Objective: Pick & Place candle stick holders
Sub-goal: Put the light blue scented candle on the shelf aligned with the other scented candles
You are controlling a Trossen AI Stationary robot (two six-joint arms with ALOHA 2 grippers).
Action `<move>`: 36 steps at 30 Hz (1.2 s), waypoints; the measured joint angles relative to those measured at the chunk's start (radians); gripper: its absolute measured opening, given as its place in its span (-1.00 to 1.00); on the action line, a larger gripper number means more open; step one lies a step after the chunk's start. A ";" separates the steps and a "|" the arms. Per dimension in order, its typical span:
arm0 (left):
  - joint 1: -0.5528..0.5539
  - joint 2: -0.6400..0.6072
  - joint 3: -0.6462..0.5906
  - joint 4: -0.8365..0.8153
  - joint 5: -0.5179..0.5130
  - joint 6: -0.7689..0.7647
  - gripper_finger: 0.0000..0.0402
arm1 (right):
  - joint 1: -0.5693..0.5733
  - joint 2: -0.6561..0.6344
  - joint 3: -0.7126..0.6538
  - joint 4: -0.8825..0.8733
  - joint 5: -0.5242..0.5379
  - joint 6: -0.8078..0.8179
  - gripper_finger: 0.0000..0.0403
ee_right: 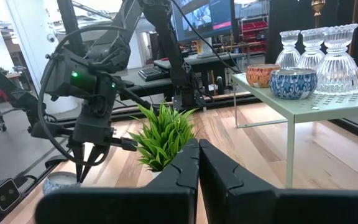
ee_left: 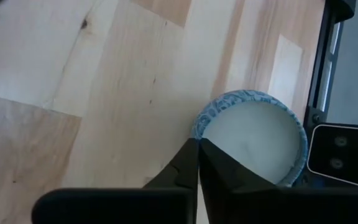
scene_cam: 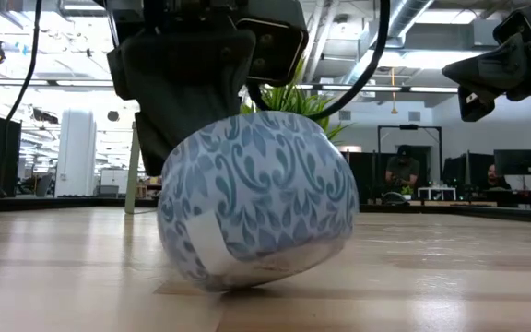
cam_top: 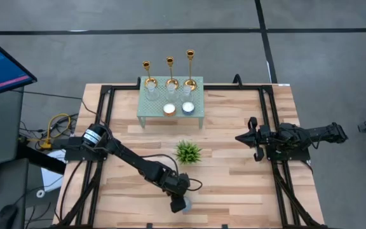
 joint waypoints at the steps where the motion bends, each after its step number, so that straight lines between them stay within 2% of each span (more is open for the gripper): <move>1: 0.000 0.000 0.000 -0.001 0.000 0.001 -0.97 | 0.000 0.000 0.000 0.000 0.000 0.000 -1.00; 6: 0.000 0.000 0.000 -0.004 -0.002 0.000 -0.99 | 0.000 0.000 0.000 0.000 0.000 0.000 -1.00; 12: -0.002 -0.018 -0.001 -0.095 -0.080 0.000 -0.99 | 0.000 0.000 0.000 0.000 0.000 0.000 -1.00; 22: 0.011 -0.142 -0.001 -0.281 -0.197 0.031 -1.00 | 0.000 0.000 0.000 0.001 0.000 0.000 -1.00; 26: 0.023 -0.197 -0.001 -0.304 -0.207 0.064 -0.98 | 0.000 0.000 0.000 0.000 0.000 0.000 -1.00; 30: 0.018 -0.240 0.000 -0.295 -0.205 0.105 -0.86 | 0.000 0.000 0.000 0.000 0.000 0.000 -1.00; 36: 0.004 -0.207 0.000 -0.246 -0.137 0.211 -0.47 | 0.000 0.000 0.000 0.000 0.000 0.000 -1.00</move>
